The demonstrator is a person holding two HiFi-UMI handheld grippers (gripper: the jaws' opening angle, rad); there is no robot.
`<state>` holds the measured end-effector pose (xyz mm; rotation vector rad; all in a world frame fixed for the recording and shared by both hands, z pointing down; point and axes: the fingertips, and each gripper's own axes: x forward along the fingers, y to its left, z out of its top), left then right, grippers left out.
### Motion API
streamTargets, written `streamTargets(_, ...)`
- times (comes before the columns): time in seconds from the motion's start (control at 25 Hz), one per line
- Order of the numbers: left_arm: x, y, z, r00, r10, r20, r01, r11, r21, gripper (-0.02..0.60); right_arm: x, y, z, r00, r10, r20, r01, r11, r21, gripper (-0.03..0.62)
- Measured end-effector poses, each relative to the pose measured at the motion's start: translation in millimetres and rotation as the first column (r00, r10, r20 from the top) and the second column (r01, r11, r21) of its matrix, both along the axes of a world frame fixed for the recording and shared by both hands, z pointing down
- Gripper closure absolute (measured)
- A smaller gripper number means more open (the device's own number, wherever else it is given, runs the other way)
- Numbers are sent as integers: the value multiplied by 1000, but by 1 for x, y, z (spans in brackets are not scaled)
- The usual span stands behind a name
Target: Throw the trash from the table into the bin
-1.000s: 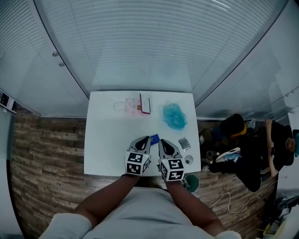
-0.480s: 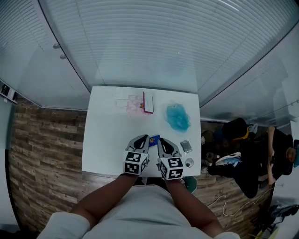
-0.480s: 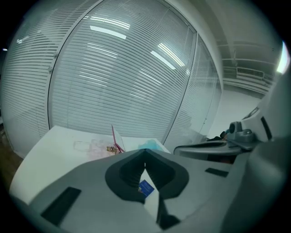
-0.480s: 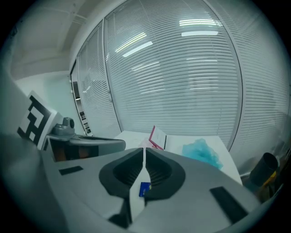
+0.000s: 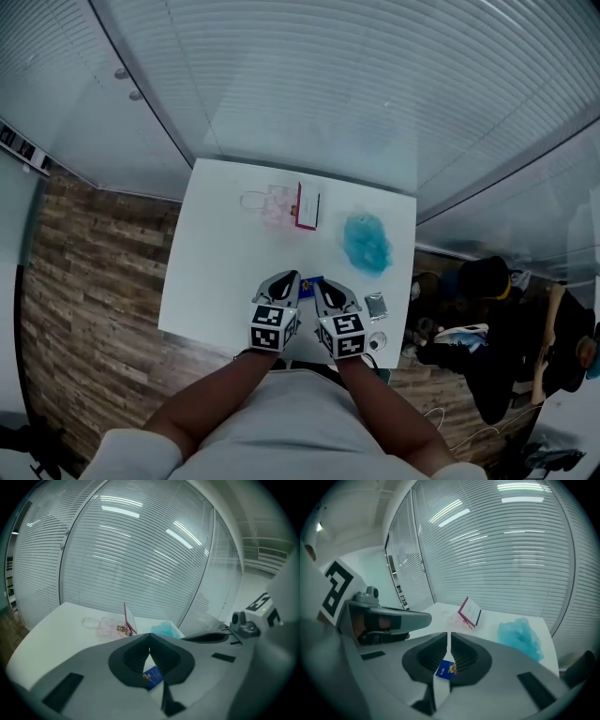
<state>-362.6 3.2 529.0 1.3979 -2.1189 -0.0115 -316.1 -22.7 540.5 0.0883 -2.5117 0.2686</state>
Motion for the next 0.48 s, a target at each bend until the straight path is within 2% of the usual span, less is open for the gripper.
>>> streamTargets(0.12, -2, 0, 8, 1000, -28, -11, 27, 999, -17, 577, -3, -1, 14, 998, -57, -32, 56, 998, -17, 544)
streamTargets(0.32, -9, -2, 19, 997, -78, -20, 78, 996, -34, 577, -6, -2, 37, 983, -168, -80, 165, 986, -33, 524)
streamTargets(0.48, -11, 2, 28, 994, -108, -24, 106, 993, -53, 577, -9, 8, 57, 953, -281, -114, 272, 958, -89, 434)
